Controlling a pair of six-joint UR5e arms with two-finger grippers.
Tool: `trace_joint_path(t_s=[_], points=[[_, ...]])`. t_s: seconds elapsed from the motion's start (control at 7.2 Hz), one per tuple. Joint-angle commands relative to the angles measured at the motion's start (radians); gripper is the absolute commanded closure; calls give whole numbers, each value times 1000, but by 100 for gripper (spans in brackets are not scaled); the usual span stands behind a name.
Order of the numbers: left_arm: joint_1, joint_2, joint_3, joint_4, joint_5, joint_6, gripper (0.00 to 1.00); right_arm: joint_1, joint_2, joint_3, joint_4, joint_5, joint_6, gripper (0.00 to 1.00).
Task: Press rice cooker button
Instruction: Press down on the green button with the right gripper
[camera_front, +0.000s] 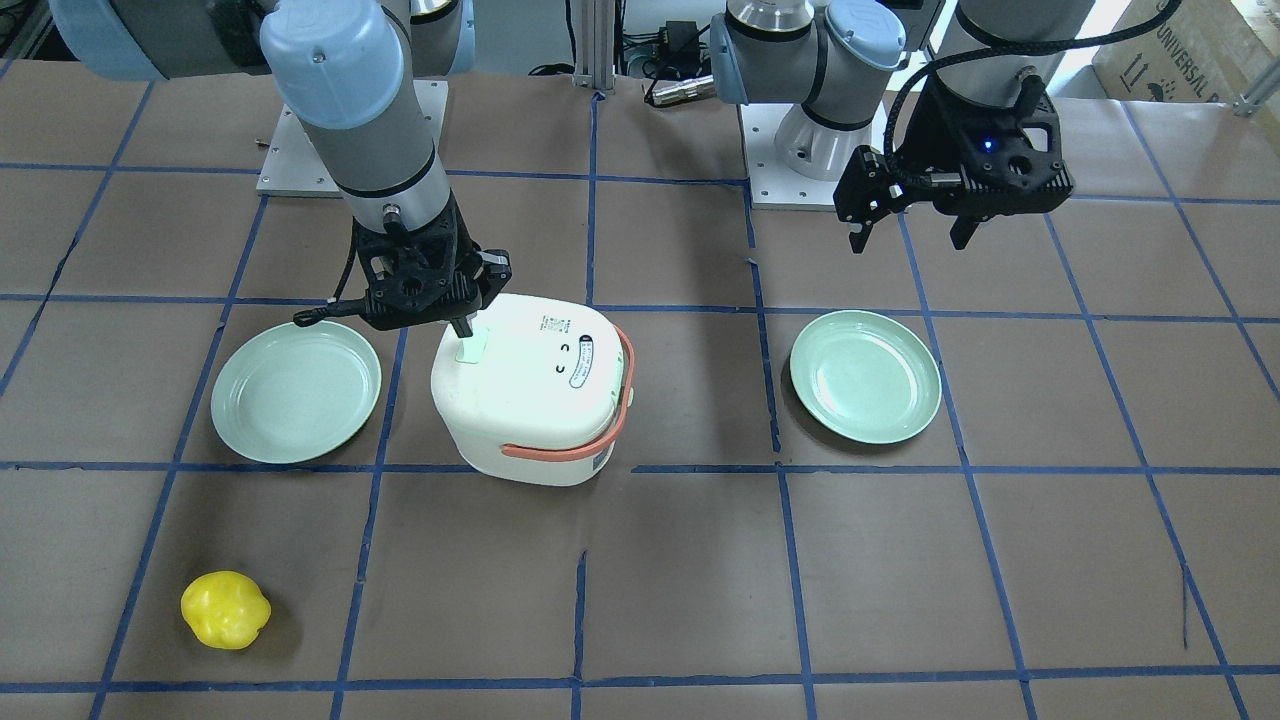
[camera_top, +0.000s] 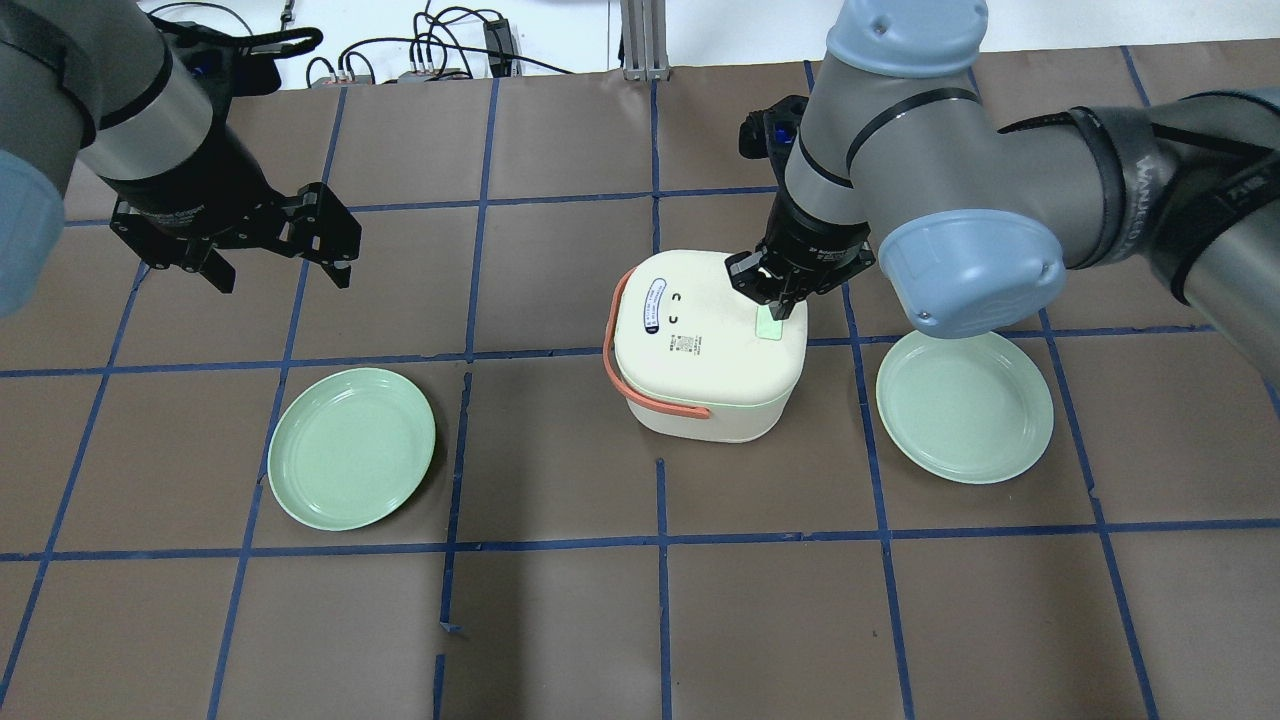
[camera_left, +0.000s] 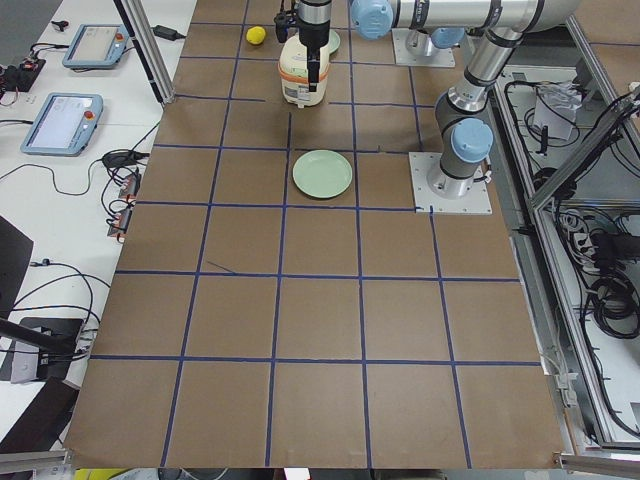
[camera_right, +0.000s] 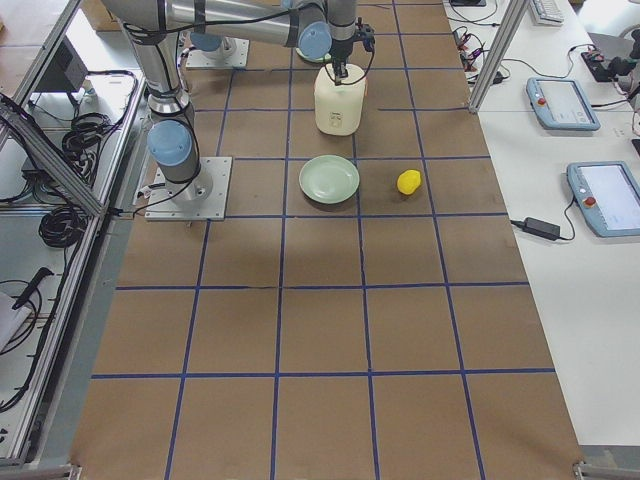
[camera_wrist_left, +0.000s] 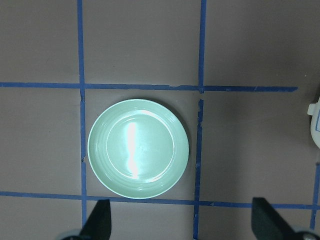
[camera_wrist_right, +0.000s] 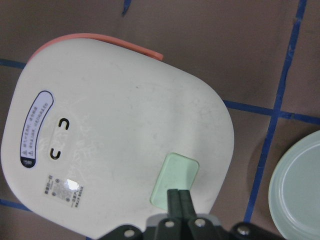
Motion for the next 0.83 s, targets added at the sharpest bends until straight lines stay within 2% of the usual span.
trace_joint_path(t_s=[0.0, 0.69], points=[[0, 0, 0, 0, 0, 0, 0, 2, 19, 2, -9, 0, -13, 93], [0, 0, 0, 0, 0, 0, 0, 2, 40, 5, -11, 0, -22, 93]])
